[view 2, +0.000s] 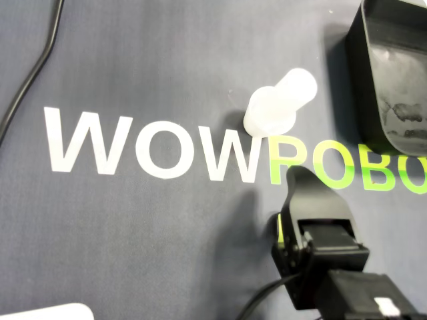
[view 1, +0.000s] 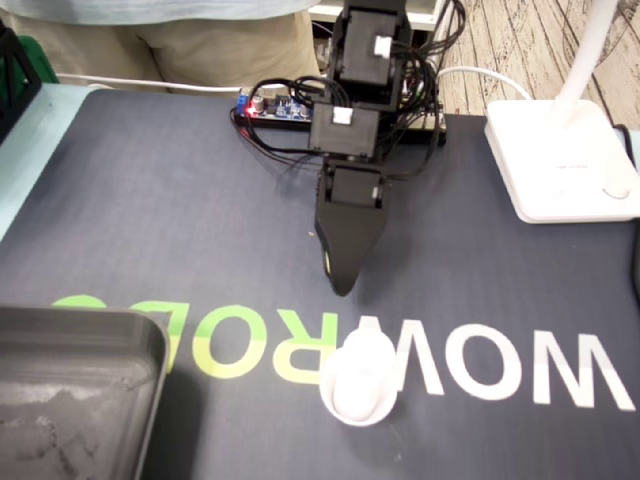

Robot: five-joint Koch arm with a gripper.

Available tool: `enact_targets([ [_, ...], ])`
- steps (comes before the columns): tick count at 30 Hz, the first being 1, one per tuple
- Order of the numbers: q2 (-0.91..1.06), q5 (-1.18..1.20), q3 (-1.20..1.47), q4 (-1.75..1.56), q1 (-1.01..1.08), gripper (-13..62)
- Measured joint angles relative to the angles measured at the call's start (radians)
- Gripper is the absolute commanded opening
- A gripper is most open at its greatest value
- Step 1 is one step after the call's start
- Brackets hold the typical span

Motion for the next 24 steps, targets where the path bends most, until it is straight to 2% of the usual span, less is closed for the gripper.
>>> enact_targets([
  [4,0.000,0.000,0.040,-0.087,-0.009,33.7],
  [24,0.000,0.020,0.075,-0.110,-0.009,33.8],
])
